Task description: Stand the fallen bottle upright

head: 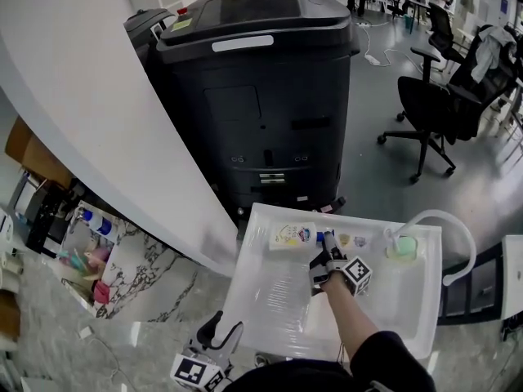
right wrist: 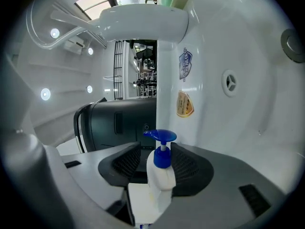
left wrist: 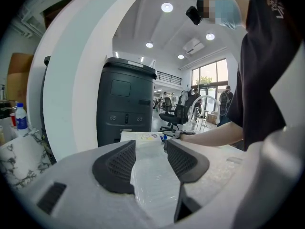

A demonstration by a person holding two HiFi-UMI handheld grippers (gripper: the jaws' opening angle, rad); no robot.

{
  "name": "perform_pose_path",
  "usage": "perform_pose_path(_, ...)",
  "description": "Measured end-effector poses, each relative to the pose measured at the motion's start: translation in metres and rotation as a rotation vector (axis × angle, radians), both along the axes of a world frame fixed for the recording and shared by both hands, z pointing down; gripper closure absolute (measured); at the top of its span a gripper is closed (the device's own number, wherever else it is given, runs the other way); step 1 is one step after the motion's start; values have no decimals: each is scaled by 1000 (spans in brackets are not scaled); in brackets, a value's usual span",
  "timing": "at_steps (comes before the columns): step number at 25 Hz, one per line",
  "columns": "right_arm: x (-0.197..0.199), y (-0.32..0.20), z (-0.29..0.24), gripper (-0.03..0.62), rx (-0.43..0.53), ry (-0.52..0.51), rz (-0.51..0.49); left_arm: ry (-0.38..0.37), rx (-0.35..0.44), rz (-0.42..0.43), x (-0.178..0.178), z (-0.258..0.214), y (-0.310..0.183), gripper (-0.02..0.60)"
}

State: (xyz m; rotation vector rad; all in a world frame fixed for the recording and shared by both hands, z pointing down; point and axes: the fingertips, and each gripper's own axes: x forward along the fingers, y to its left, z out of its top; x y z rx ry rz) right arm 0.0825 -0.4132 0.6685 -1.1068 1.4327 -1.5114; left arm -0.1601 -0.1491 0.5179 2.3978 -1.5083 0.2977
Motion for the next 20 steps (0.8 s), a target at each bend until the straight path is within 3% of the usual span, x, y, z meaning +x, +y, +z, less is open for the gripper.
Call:
perform_pose_path(8,-18,-20,-1,411,-65,27,-35,3,-8,-47,-9,3,7,377)
perform_pose_path(14,-28,-25,10,446,-164,120,-71,3,-7,-64,-15,4,9,377)
perform_pose_path(20,-31,-32,12,464,-191,114,-97,5,-11,-68,-20,5,9,377)
